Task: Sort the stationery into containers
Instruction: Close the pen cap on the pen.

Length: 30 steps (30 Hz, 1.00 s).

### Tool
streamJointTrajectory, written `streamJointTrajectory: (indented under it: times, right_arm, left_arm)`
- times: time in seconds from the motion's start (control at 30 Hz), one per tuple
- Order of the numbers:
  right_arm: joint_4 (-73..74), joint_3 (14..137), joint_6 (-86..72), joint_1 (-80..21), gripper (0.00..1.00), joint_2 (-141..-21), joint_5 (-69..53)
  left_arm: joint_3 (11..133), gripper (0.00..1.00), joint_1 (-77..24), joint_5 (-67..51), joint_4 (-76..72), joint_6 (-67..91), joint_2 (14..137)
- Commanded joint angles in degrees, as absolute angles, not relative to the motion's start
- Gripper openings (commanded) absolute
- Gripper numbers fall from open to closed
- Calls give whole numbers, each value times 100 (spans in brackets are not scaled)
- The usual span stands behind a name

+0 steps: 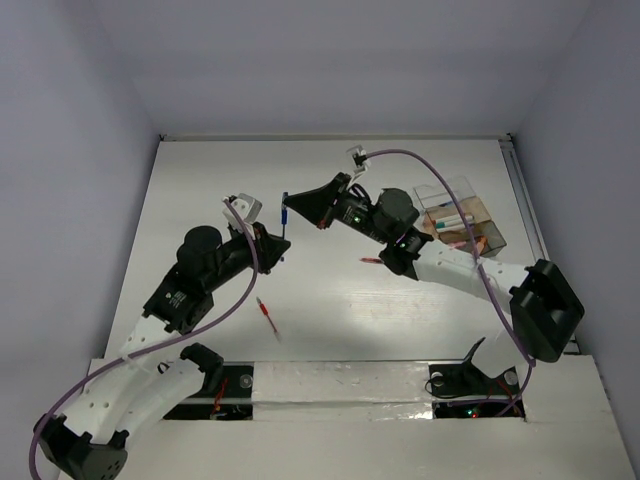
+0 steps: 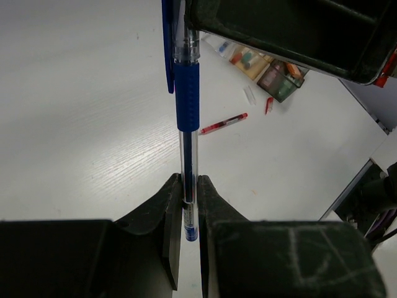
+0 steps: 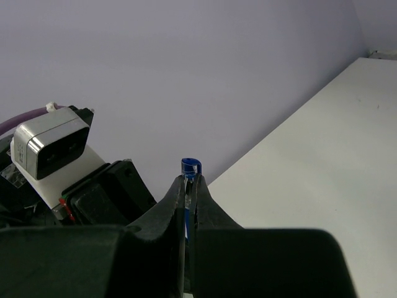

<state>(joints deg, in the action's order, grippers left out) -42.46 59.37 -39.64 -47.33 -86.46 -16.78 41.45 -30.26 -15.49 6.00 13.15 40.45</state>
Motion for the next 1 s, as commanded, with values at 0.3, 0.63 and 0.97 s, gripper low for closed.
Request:
streamJointTrajectory:
  times: [0.3, 0.63, 0.97]
  right_arm:
    - [-3833, 5309, -3814, -5229, 0, -8569, -1670]
    - [-3585, 4729, -4025, -5484, 0, -8622, -1450]
    - [-3674, 4360, -4262, -5950, 0, -8824, -1547]
  left_arm:
    - [4140, 0, -2786, -1547, 44, 1415, 3911]
    - [4175, 0, -2681, -1661, -105, 1503, 3920]
    - [4236, 0, -2681, -1574, -184, 1556, 3981]
